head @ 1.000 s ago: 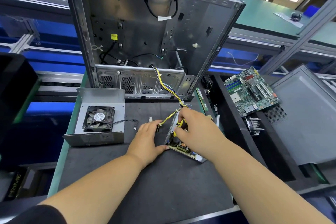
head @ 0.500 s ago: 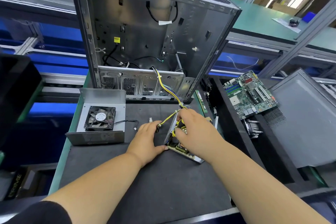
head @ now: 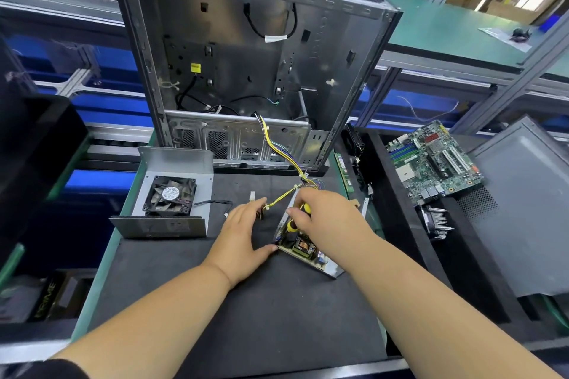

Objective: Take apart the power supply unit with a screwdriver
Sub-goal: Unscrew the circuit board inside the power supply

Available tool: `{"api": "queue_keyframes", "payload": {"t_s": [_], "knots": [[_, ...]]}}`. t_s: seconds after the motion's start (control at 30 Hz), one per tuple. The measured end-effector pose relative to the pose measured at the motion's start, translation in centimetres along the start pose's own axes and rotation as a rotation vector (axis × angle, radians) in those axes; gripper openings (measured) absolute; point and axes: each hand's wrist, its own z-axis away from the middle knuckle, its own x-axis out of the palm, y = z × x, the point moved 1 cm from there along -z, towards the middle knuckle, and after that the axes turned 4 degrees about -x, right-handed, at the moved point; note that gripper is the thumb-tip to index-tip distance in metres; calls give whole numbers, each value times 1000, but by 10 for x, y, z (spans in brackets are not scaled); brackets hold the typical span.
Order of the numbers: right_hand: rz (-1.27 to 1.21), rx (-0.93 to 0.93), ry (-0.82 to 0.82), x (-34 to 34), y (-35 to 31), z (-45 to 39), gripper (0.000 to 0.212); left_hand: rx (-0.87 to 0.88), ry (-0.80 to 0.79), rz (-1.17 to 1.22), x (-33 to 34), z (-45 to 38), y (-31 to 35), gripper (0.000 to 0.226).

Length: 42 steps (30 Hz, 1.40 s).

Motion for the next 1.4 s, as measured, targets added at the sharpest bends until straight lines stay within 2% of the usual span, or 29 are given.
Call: {"api": "queue_keyframes", "payload": {"t_s": [0.1,0.2,0.27,0.37,0.47,0.57,0.83,0.97,1.1,1.27,1.4], "knots": [[-47,-47,40,1,2,-1,20,-23,122,-54,-2,10,5,97],[-88,-101,63,3,4,-3,14,-68,278,-121,-1,20,8,73],[-87,-137,62,4,6,-4,12,-134,219,-129,-2,22,10,55],[-77,-175,65,4,8,-5,14,-144,79,-162,1,23,16,36],[31,-229,99,5,9,-5,26,-165,65,-146,8,23,21,28],[80,-219,102,6,9,-8,36,-194,83,-115,13,21,26,24],[-81,-278,34,1,11,-11,18,-219,170,-68,23,21,26,21],[-22,-332,39,1,15,-11,21,-207,162,-78,25,21,25,20],[70,-310,31,1,18,-16,36,-185,158,-115,24,22,26,27],[-43,-352,-12,-3,15,-19,18,-200,149,-112,23,24,25,27],[-74,-399,-28,-5,18,-18,18,-190,121,-116,22,24,26,25]]}}
